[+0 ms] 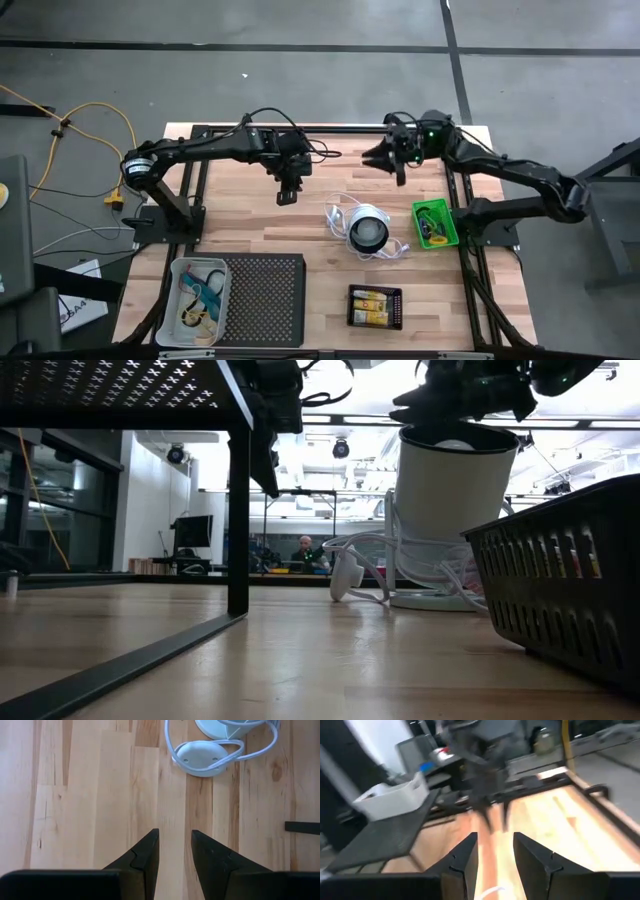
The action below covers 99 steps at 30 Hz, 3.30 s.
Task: Pick & Place Office Desk Supplies
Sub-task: Put the black bin on the shelf
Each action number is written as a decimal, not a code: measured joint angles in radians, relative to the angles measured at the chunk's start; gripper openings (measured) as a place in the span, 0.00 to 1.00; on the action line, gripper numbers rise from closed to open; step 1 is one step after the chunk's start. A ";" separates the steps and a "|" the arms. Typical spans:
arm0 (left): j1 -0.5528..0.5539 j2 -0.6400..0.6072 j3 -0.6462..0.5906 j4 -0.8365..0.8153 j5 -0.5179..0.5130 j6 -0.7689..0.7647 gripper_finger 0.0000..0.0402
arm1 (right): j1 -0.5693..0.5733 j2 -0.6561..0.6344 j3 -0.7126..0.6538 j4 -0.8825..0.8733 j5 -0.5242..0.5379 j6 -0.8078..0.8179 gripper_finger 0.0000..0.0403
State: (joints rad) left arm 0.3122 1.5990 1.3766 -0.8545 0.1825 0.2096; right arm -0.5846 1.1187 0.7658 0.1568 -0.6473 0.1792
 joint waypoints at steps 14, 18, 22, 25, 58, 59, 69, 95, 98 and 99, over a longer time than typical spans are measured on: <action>0.000 0.000 0.000 0.004 0.000 0.000 0.27 | 0.412 -0.086 0.013 -0.300 0.342 -0.106 0.26; 0.000 0.000 0.000 0.004 0.000 0.000 0.27 | 0.571 -0.119 0.071 -0.422 0.573 -0.099 0.26; 0.000 0.000 0.000 0.004 0.000 0.000 0.27 | 0.740 -0.115 0.118 -0.496 0.737 -0.078 0.26; 0.000 0.000 0.000 0.006 0.000 0.000 0.27 | 0.870 -0.109 0.130 -0.503 0.831 -0.034 0.26; 0.000 0.000 0.000 0.533 0.000 0.000 0.27 | 1.359 0.291 0.130 -0.685 0.956 0.385 0.26; 0.000 0.000 0.000 0.549 0.000 0.000 0.27 | 1.359 0.303 0.130 -0.685 0.958 0.394 0.26; 0.000 0.000 0.000 0.678 0.000 0.000 0.27 | 1.350 0.390 0.130 -0.686 0.955 0.458 0.26; 0.000 0.000 0.000 0.752 0.000 0.000 0.27 | 1.350 0.510 0.129 -0.665 0.862 0.562 0.26; 0.000 0.000 0.000 0.751 0.000 0.000 0.27 | 1.347 0.509 0.129 -0.653 0.863 0.561 0.26; 0.000 0.000 0.000 0.751 0.000 0.000 0.27 | 1.344 0.509 0.129 -0.653 0.862 0.561 0.26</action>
State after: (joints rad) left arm 0.3122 1.5986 1.3769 -0.1036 0.1825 0.2099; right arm 0.7592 1.6276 0.8948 -0.4962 0.2151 0.7403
